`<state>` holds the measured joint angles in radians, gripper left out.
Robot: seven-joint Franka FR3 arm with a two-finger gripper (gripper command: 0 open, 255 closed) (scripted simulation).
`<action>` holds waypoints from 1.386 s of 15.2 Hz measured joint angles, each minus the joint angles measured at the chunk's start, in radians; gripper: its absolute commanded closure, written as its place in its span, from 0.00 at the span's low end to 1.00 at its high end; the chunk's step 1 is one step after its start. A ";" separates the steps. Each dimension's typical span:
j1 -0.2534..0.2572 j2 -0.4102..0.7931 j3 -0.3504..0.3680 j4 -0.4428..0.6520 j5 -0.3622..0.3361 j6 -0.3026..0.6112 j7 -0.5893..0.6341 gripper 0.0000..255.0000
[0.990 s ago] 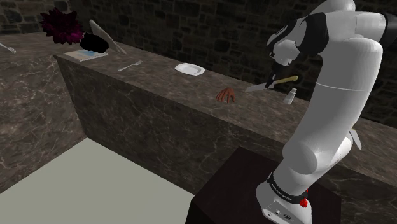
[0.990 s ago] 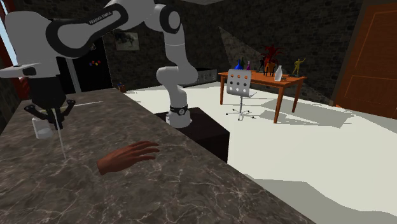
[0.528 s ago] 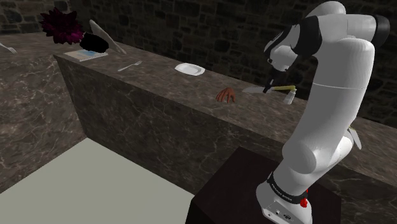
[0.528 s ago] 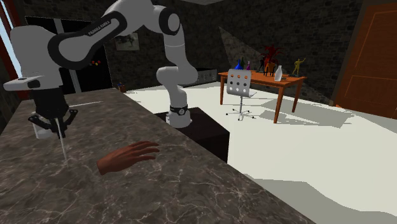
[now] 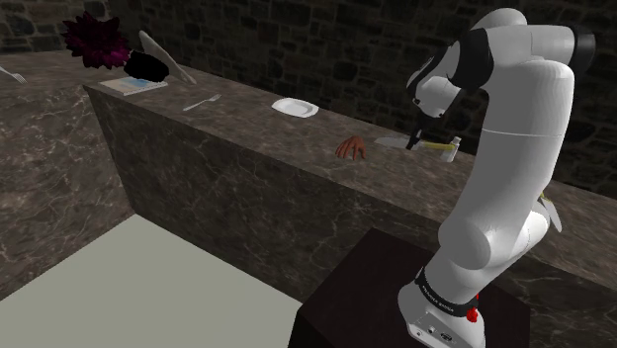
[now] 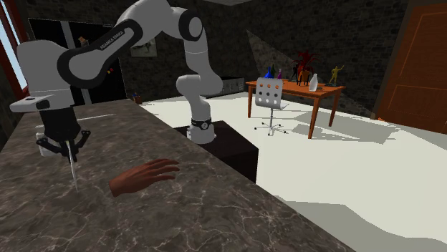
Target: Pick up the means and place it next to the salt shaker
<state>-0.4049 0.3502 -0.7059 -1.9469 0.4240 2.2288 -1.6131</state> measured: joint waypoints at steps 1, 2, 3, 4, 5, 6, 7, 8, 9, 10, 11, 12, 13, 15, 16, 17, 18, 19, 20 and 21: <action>0.000 0.000 0.000 0.000 0.000 0.000 0.000 1.00; 0.000 0.001 0.000 0.000 0.001 0.000 0.000 1.00; 0.000 0.001 0.000 0.000 0.001 0.001 0.000 1.00; 0.000 0.001 0.000 0.000 0.001 0.001 0.000 0.00; 0.000 0.001 0.001 0.000 0.001 0.001 0.000 0.00; 0.000 0.001 0.001 0.000 0.001 0.001 0.000 0.00; 0.000 0.001 0.001 0.000 0.001 0.001 0.000 0.00; 0.000 0.001 0.001 0.000 0.001 0.001 0.000 0.00; 0.000 0.001 0.001 0.000 0.001 0.001 0.000 0.00; 0.000 0.001 0.001 0.000 0.001 0.001 0.000 0.00; 0.005 -0.010 -0.005 0.003 -0.010 -0.010 0.008 0.00; 0.006 -0.024 -0.013 0.016 -0.025 -0.033 0.015 0.00; 0.010 -0.043 -0.023 0.022 -0.042 -0.052 0.023 0.00; 0.020 -0.067 -0.033 0.035 -0.066 -0.082 0.042 0.00; 0.021 -0.073 -0.035 0.035 -0.071 -0.086 0.044 0.00; 0.022 -0.075 -0.036 0.036 -0.074 -0.089 0.046 0.00; 0.022 -0.076 -0.036 0.037 -0.074 -0.090 0.047 0.00; 0.023 -0.076 -0.037 0.037 -0.075 -0.091 0.047 0.00; 0.023 -0.077 -0.037 0.037 -0.075 -0.091 0.047 0.00; 0.023 -0.077 -0.037 0.037 -0.076 -0.091 0.048 0.00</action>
